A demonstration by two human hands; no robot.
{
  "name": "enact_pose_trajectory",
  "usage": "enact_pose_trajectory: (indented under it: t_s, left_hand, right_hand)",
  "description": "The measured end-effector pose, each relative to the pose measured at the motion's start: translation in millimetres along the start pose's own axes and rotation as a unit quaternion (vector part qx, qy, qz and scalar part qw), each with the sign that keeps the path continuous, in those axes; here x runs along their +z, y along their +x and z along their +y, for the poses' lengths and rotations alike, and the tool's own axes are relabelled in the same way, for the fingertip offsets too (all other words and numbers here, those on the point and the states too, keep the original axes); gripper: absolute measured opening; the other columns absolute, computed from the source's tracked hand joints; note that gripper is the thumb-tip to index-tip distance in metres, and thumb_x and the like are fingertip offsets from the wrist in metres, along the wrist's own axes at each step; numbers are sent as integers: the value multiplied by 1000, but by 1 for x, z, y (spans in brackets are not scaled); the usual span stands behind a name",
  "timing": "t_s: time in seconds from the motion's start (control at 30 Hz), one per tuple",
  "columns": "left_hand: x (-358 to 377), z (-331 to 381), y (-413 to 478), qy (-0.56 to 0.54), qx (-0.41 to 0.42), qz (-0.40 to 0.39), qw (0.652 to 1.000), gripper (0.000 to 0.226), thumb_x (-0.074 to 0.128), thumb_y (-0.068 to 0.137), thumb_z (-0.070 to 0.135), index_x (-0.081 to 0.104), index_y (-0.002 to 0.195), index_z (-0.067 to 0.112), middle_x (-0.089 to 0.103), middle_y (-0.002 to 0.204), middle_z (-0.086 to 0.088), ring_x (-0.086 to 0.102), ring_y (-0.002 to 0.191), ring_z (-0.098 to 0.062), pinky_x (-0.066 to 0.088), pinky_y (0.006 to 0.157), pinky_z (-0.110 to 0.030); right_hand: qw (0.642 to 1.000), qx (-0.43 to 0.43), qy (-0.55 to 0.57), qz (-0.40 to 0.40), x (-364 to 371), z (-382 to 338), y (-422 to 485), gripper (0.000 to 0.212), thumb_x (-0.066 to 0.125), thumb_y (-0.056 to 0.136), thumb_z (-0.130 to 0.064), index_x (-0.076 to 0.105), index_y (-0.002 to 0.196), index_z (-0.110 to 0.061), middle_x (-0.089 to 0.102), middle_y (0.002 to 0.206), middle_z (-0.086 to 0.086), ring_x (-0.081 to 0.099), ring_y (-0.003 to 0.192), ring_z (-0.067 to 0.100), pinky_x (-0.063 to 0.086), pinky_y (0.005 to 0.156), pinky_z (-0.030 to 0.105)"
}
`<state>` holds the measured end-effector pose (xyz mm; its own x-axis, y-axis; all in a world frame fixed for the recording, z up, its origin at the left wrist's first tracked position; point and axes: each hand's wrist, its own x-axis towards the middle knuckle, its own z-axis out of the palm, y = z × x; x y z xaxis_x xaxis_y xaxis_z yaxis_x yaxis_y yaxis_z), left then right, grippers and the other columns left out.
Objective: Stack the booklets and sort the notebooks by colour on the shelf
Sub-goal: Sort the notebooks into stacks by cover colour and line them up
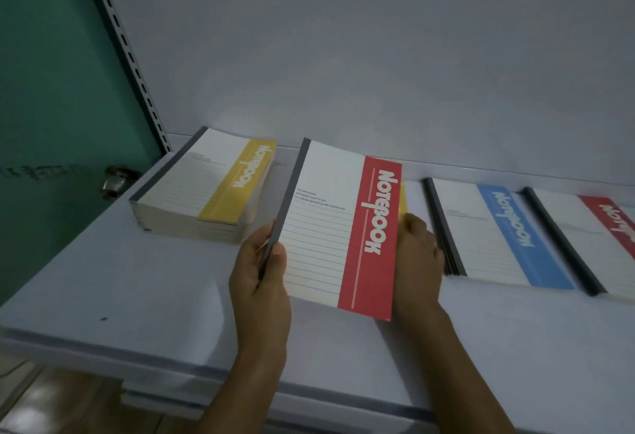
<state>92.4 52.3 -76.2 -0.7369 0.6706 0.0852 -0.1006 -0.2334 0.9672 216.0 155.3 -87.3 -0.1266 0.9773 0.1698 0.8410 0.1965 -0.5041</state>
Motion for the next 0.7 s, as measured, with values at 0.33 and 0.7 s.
enact_pose_trajectory:
  t_s: [0.33,0.7]
  left_hand:
    - [-32,19,-38,24,14,-6,1000,32,50,96,13,63,95,43,70,98,19,65,95,-1,55,85,-37]
    - [-49,14,-142,-45,-21,-118,992,27,48,97,11,61,108,33,70,105,14,65,100,-7,56,77,-26]
  right_hand:
    - [955,26,283,83,-32,10,-66,38,40,92,-50,61,108,-22,64,112,-5,59,108,14,42,90,21]
    - [898,53,436,37,-66,29,-228,29,60,86,-37,43,109,-39,68,85,-31,69,82,-2,50,57,9]
